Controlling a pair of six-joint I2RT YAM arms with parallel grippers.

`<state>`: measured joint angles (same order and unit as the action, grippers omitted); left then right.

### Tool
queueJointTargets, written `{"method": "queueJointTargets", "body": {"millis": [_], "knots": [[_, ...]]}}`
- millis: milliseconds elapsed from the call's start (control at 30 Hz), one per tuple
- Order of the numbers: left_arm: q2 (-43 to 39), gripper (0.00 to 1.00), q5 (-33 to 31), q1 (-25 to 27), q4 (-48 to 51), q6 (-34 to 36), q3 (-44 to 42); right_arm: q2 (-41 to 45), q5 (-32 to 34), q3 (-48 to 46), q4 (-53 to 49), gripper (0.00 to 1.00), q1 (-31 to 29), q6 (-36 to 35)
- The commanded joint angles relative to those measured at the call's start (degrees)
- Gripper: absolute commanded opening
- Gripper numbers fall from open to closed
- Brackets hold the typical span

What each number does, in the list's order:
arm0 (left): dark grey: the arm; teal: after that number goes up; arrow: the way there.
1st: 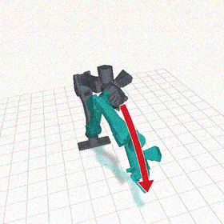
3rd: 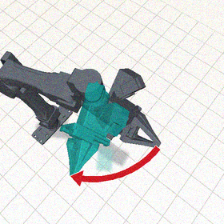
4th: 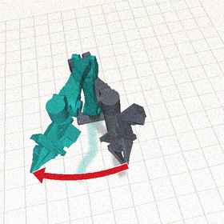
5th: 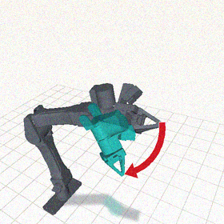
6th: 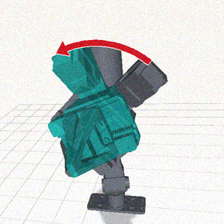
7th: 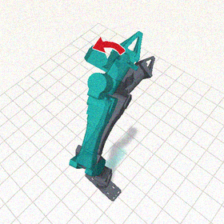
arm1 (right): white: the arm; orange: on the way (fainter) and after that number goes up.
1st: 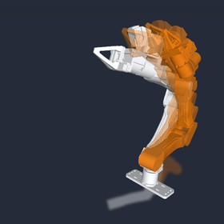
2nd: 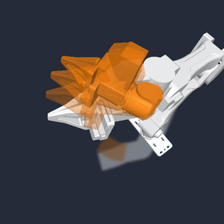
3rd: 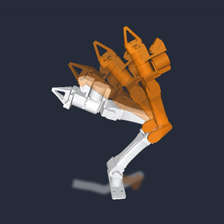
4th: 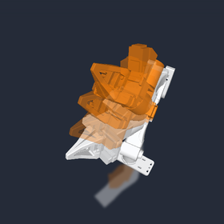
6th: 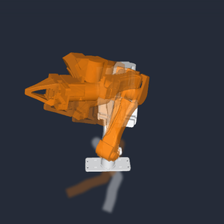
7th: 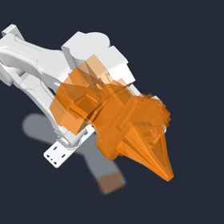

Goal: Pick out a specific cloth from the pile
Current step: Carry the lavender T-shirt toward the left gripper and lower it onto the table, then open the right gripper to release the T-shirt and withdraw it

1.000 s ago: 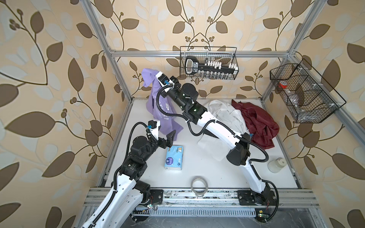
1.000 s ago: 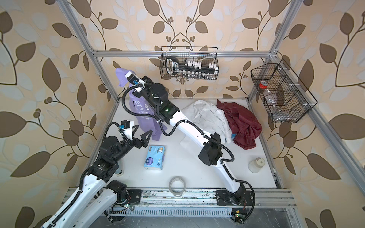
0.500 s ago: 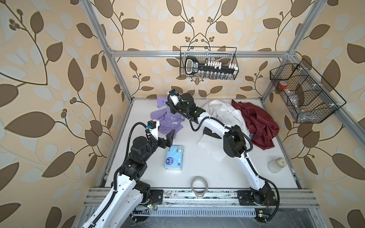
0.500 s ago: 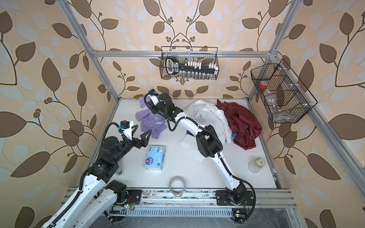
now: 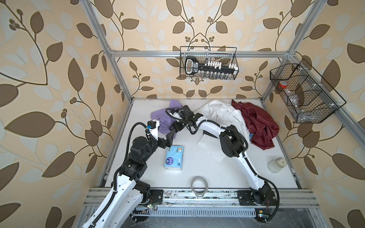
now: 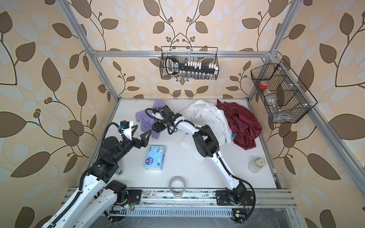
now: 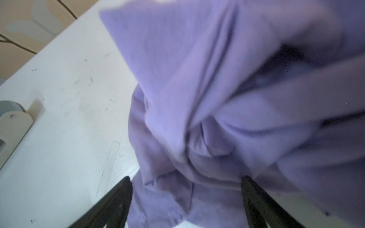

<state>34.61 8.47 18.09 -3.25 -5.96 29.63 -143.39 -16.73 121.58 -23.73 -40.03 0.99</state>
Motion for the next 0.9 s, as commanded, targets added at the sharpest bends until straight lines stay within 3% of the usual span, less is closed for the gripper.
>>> {"method": "queueJointTargets", "body": {"millis": [0, 267, 467, 633, 867], "knots": [[-0.8, 0.99, -0.3, 0.7, -2.4, 0.6, -0.3, 7.9, -0.2, -3.5, -2.8, 0.89, 0.2, -1.0], [-1.3, 0.99, -0.5, 0.8, -2.3, 0.5, -0.3, 13.4, 4.4, -8.3, 6.3, 0.92, 3.1, 3.8], [-1.2, 0.99, -0.5, 0.9, -2.4, 0.6, -0.4, 2.8, 3.8, 2.6, 7.3, 0.92, 6.5, 13.3], [-0.6, 0.99, -0.3, 0.9, -2.5, 0.7, -0.4, -7.3, -2.1, 12.7, 10.9, 0.89, 6.7, 19.6], [0.2, 0.99, -0.8, 0.9, -2.4, 1.2, -0.3, -9.1, -6.4, 9.0, 22.7, 0.8, 4.0, 27.2]]}}
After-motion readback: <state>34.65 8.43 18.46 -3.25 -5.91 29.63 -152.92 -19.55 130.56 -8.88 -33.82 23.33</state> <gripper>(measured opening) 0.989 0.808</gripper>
